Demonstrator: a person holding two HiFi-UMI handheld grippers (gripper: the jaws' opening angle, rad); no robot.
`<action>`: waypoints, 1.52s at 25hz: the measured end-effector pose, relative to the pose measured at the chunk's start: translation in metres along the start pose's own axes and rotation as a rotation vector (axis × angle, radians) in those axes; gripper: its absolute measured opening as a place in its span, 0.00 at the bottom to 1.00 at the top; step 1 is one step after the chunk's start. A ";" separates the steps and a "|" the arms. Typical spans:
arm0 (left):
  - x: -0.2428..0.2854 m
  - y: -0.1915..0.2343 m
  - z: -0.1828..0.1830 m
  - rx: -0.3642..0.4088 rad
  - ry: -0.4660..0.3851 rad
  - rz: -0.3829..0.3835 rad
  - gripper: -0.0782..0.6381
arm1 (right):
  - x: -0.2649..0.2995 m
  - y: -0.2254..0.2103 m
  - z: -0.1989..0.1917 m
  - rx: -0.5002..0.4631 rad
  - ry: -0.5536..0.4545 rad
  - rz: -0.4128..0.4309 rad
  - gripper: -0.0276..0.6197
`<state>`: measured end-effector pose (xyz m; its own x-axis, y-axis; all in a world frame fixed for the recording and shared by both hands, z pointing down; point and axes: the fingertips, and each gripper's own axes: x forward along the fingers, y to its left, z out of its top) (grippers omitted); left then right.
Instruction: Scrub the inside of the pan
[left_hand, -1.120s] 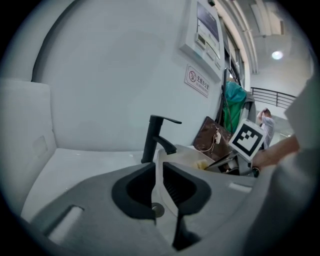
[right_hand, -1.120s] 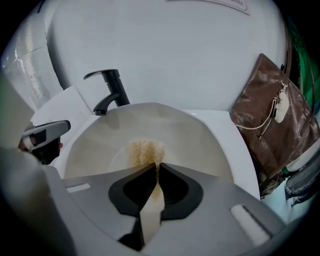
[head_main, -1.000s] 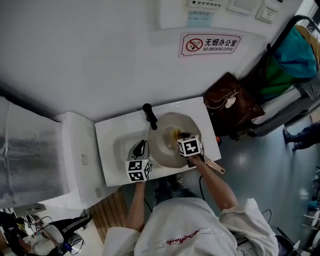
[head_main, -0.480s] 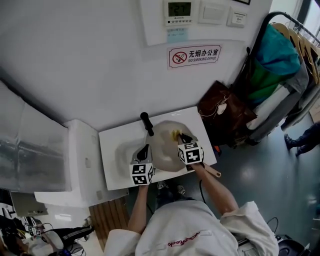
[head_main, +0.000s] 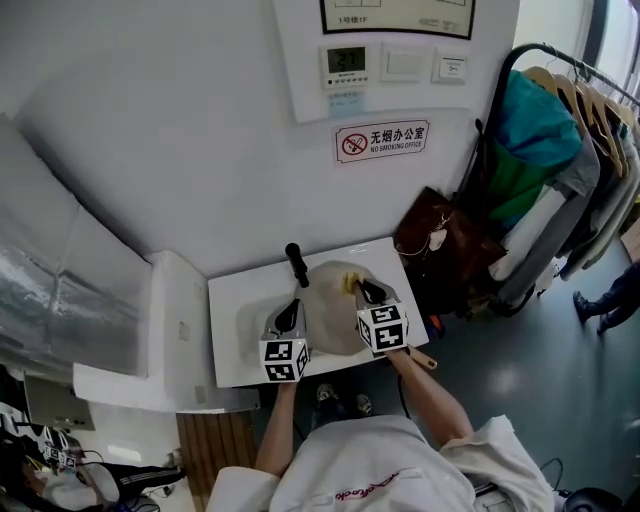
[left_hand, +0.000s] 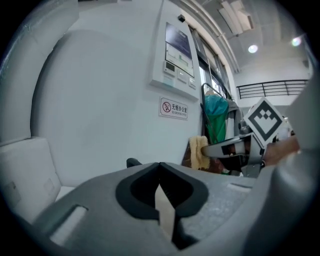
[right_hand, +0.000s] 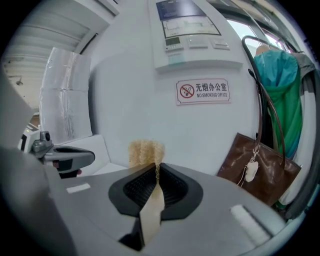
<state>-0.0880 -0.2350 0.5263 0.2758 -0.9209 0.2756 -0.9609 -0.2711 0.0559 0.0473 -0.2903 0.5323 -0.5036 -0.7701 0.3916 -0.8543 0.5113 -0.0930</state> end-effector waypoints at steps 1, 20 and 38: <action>-0.003 -0.001 0.004 0.006 -0.006 0.002 0.11 | -0.005 0.002 0.006 -0.015 -0.019 0.004 0.08; -0.061 -0.022 0.030 0.034 -0.090 0.004 0.11 | -0.095 0.038 0.035 -0.083 -0.233 0.007 0.08; -0.165 -0.027 -0.001 0.044 -0.094 -0.075 0.11 | -0.170 0.118 -0.008 -0.059 -0.246 -0.065 0.08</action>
<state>-0.1075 -0.0759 0.4802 0.3496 -0.9193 0.1808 -0.9362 -0.3502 0.0298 0.0333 -0.0958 0.4616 -0.4700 -0.8680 0.1603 -0.8806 0.4735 -0.0182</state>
